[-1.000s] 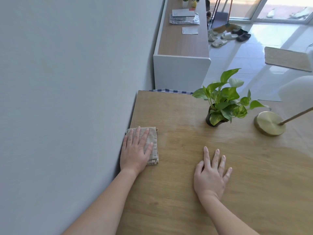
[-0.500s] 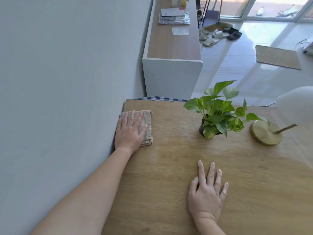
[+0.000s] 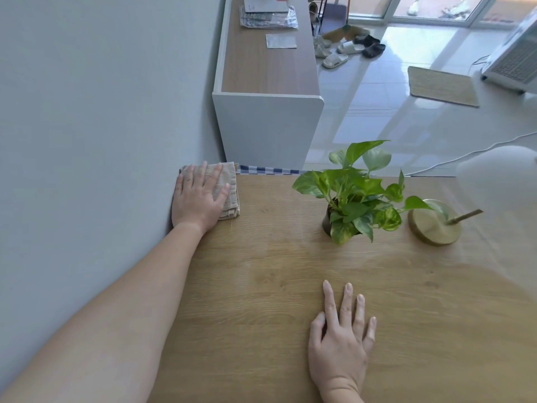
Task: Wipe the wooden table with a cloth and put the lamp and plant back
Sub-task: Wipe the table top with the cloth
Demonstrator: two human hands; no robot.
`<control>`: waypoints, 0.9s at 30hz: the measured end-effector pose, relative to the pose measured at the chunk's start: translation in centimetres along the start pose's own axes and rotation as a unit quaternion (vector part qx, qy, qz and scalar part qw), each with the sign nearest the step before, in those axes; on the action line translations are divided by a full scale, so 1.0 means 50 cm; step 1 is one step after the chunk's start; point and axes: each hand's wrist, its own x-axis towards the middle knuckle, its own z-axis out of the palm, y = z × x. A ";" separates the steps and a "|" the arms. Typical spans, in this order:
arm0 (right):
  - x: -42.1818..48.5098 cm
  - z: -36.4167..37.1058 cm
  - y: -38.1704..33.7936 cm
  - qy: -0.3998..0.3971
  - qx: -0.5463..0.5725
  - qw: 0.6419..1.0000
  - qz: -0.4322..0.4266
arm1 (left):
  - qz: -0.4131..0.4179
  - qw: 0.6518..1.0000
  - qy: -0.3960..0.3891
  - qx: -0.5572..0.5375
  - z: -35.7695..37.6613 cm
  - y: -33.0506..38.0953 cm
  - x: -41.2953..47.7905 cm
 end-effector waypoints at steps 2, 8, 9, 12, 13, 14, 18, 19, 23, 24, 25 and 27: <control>0.000 -0.001 0.001 -0.006 -0.004 1.000 0.002 | -0.001 1.000 -0.003 -0.001 0.001 0.001 0.001; 0.012 -0.002 -0.002 -0.015 -0.010 1.000 0.007 | -0.021 1.000 -0.016 0.000 0.007 0.017 -0.027; 0.013 -0.004 -0.003 -0.017 -0.005 1.000 0.010 | -0.020 1.000 -0.017 0.004 0.010 0.023 -0.043; 0.013 -0.009 -0.006 -0.034 0.016 0.999 0.014 | -0.012 0.999 -0.025 0.016 0.023 0.035 -0.104; 0.011 -0.011 -0.006 -0.035 0.021 0.999 0.013 | -0.008 0.999 -0.025 0.018 0.026 0.039 -0.129; 0.012 -0.013 -0.008 -0.036 0.024 0.999 0.013 | -0.004 1.000 -0.026 0.016 0.030 0.044 -0.152; 0.018 -0.025 -0.007 -0.054 0.033 0.998 0.015 | 0.013 1.000 -0.027 0.007 0.055 0.072 -0.254; 0.015 -0.030 -0.007 -0.056 0.036 0.998 0.014 | 0.017 0.999 -0.029 0.008 0.059 0.079 -0.285; 0.008 -0.043 -0.008 -0.065 0.041 0.997 0.012 | 0.030 0.999 -0.038 0.014 0.079 0.101 -0.405; 0.004 -0.048 -0.007 -0.069 0.041 0.997 0.010 | 0.033 0.999 -0.039 0.015 0.082 0.105 -0.435; 0.000 -0.053 -0.006 -0.074 0.040 0.996 0.009 | 0.034 0.999 -0.040 0.014 0.082 0.110 -0.465; -0.004 -0.059 -0.001 -0.085 0.037 0.996 0.002 | 0.036 0.998 -0.042 0.012 0.085 0.120 -0.517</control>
